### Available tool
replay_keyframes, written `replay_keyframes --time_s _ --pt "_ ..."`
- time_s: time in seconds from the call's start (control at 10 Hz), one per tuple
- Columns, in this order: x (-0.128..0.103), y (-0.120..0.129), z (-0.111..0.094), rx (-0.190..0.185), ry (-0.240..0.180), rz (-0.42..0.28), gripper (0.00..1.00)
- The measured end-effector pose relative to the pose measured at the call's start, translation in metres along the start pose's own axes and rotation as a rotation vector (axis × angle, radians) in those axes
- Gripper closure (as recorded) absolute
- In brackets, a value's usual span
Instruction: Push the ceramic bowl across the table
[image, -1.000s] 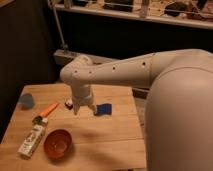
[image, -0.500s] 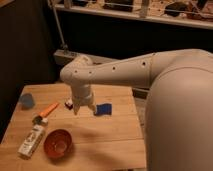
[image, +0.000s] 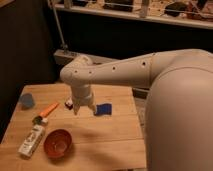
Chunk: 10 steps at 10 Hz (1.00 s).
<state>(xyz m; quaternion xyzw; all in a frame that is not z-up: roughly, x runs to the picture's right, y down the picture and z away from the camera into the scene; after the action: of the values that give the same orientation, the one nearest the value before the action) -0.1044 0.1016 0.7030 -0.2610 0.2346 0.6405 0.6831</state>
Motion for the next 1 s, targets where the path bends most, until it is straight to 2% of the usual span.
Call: replay_keyframes --time_s 0.2,0.5,0.6,1.0 --pt "-0.009 -0.001 0.001 0.034 -0.023 -0.022 0.35" --pt "-0.019 0.012 0.015 0.048 -0.037 -0.063 0.36" --pt "-0.022 0.015 0.02 0.047 -0.04 -0.071 0.39" --pt "-0.02 0.032 0.056 0.073 -0.029 -0.15 0.78"
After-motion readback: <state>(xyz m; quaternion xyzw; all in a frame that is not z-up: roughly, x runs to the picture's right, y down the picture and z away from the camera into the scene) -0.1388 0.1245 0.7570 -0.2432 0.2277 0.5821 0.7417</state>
